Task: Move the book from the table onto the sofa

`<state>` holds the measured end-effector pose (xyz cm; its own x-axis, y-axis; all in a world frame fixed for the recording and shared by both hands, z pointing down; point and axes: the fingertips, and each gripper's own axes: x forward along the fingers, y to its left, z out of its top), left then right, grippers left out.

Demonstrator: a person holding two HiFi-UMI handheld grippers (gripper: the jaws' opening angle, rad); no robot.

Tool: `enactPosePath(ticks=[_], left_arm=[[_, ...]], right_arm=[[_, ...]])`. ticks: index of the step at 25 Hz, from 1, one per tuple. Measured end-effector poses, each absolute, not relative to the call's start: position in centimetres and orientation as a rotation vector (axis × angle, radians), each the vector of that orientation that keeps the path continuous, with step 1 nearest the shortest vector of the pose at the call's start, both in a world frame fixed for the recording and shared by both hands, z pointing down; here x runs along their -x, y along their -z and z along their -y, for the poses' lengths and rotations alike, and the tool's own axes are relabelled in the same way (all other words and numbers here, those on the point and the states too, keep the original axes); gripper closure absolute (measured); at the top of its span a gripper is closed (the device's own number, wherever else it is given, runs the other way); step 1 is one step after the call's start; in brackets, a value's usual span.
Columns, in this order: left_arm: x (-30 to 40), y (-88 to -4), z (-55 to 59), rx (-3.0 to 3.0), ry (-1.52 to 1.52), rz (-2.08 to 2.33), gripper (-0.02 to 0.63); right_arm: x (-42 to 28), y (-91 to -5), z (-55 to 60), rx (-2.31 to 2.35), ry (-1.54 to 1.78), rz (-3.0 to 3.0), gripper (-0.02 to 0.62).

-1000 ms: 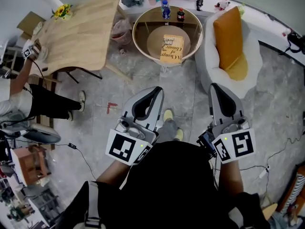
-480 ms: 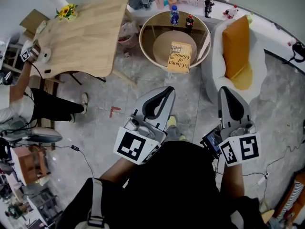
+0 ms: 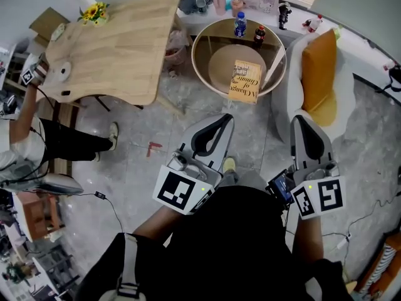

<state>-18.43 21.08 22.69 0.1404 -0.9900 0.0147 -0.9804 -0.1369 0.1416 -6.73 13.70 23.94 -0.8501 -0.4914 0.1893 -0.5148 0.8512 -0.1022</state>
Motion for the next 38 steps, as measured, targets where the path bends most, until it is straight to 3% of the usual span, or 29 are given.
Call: enactPosePath(ticks=[38], left_arm=[[21.7,-21.1,-21.4,-2.279,0.162,2.063,0.592]], right_arm=[[8.5,-21.9,-12.6,-0.783,-0.094,2.898,0.586]])
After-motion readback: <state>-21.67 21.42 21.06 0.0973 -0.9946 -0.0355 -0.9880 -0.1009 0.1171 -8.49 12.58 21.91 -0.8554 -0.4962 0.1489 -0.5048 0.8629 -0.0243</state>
